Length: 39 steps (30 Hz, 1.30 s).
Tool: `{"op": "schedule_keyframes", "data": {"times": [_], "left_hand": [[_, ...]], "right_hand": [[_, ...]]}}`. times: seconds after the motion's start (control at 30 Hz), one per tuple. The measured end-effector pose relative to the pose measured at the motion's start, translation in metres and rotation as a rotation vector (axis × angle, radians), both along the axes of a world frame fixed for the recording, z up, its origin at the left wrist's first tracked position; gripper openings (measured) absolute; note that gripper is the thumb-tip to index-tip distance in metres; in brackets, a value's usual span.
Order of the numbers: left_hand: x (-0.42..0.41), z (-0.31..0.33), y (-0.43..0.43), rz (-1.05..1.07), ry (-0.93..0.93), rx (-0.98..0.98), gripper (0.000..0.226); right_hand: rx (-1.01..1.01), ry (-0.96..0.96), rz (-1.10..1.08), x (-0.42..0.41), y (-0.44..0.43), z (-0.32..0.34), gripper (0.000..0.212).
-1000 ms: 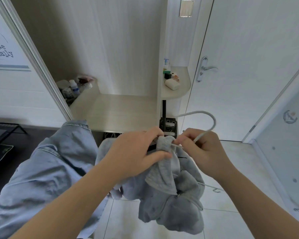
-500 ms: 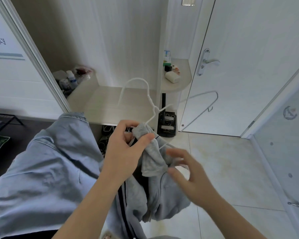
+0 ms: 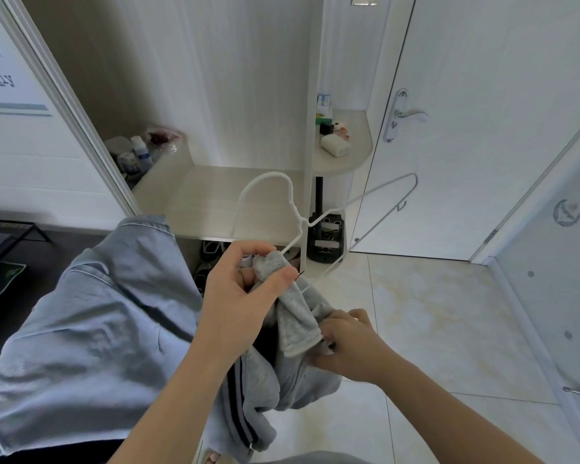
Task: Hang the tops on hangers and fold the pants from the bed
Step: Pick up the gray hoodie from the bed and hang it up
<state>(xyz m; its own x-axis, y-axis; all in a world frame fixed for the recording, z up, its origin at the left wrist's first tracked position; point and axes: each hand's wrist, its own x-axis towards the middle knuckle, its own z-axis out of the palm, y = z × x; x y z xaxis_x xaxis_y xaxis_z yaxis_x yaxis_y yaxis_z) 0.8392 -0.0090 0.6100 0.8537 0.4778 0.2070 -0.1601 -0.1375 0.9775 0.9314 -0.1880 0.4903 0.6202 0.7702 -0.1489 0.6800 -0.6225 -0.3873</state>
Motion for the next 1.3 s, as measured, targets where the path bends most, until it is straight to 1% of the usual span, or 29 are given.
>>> {"op": "schedule_keyframes", "data": {"times": [0.07,0.13,0.2,0.23,0.33,0.43,0.47,0.57,0.7,0.77,0.9,1.03,1.17,1.3], "left_hand": [[-0.004,-0.003,0.003,-0.026,0.008,-0.011,0.025],[-0.008,-0.004,0.006,-0.051,0.016,0.003,0.021],[-0.013,-0.005,0.011,-0.065,0.040,0.042,0.020],[-0.016,-0.004,0.013,-0.076,0.059,0.062,0.021],[-0.027,-0.003,0.021,-0.113,0.087,0.118,0.027],[-0.038,0.000,0.030,-0.130,0.108,0.152,0.026],[-0.041,0.001,0.033,-0.134,0.122,0.159,0.024],[-0.052,0.005,0.039,-0.161,0.149,0.174,0.030],[-0.064,0.010,0.046,-0.173,0.147,0.260,0.037],[-0.069,0.011,0.050,-0.162,0.163,0.314,0.037],[-0.075,0.013,0.055,-0.117,0.168,0.364,0.033],[-0.076,0.021,0.059,-0.077,0.160,0.441,0.033],[-0.076,0.027,0.065,-0.121,0.157,0.477,0.031],[-0.079,0.028,0.073,-0.181,0.123,0.444,0.034]], "right_hand": [[0.001,-0.017,0.002,0.002,-0.004,-0.007,0.026],[-0.036,-0.025,-0.011,0.006,-0.008,-0.008,0.030],[-0.014,-0.059,-0.041,0.014,-0.014,-0.007,0.021],[0.004,-0.089,-0.061,0.018,-0.018,-0.004,0.016],[0.046,-0.212,-0.105,0.033,-0.031,0.005,0.014],[0.137,-0.315,-0.110,0.046,-0.047,0.017,0.008],[0.167,-0.340,-0.105,0.050,-0.052,0.022,0.009],[0.209,-0.406,-0.088,0.061,-0.062,0.036,0.014],[0.243,-0.514,-0.039,0.073,-0.070,0.054,0.017],[0.244,-0.567,-0.020,0.078,-0.075,0.065,0.020],[0.243,-0.645,0.039,0.084,-0.080,0.086,0.021],[0.286,-0.671,0.082,0.086,-0.080,0.103,0.025],[0.263,-0.721,0.125,0.091,-0.081,0.114,0.026],[0.226,-0.727,0.099,0.093,-0.079,0.117,0.040]]}}
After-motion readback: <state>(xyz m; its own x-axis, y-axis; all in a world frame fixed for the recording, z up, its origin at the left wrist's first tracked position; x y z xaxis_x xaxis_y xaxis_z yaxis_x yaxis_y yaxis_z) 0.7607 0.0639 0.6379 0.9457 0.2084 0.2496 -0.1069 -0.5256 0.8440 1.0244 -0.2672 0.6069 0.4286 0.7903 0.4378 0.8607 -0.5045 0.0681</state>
